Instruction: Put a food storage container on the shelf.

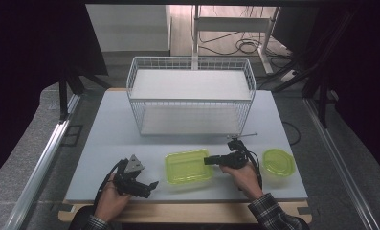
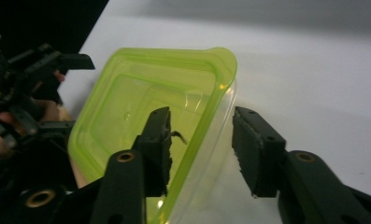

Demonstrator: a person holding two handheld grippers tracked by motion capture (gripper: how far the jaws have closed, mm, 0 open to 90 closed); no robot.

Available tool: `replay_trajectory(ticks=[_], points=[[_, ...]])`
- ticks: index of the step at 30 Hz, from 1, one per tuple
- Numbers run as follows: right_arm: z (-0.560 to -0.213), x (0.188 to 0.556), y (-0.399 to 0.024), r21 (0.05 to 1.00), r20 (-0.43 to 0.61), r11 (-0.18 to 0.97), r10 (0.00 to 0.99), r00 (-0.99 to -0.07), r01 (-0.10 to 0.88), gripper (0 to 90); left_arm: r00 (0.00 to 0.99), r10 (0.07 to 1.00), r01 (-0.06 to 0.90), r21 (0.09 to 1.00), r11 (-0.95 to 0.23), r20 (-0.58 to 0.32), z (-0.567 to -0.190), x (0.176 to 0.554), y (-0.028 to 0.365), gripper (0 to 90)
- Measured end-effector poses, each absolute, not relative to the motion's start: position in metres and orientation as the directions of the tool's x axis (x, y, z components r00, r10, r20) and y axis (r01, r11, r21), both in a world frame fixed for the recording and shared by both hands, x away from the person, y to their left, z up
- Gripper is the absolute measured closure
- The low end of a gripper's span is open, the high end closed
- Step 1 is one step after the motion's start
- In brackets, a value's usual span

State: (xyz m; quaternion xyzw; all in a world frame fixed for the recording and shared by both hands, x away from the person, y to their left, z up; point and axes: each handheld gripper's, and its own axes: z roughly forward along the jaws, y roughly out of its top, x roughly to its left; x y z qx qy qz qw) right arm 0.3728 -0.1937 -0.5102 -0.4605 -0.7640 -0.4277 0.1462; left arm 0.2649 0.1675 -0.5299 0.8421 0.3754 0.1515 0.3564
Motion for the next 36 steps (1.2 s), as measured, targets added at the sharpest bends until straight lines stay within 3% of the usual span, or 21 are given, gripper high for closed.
replay_trajectory(ticks=[3, 4, 9, 16, 36], points=[[-0.513, 0.375, -0.193, 0.489, 0.644, 0.200, 0.574, -0.506, 0.849, 66.6, 0.674, 0.738, 0.522, 0.713, -0.469, -0.008, -0.530, 0.265, 0.167, 0.2], [-0.515, 0.376, -0.193, 0.464, 0.666, 0.188, 0.571, -0.481, 0.866, 72.4, 0.676, 0.737, 0.520, 0.712, -0.471, -0.006, -0.530, 0.265, 0.167, 0.1], [-0.514, 0.379, -0.193, 0.424, 0.708, 0.173, 0.549, -0.445, 0.889, 78.9, 0.678, 0.735, 0.517, 0.711, -0.476, 0.000, -0.530, 0.265, 0.166, 0.1], [-0.511, 0.378, -0.190, 0.418, 0.708, 0.185, 0.547, -0.446, 0.889, 79.8, 0.674, 0.739, 0.517, 0.713, -0.474, 0.004, -0.530, 0.265, 0.168, 0.2], [-0.483, 0.383, -0.215, 0.465, 0.745, 0.064, 0.510, -0.430, 0.883, 79.9, 0.666, 0.745, 0.524, 0.698, -0.488, 0.021, -0.532, 0.266, 0.170, 0.2]])
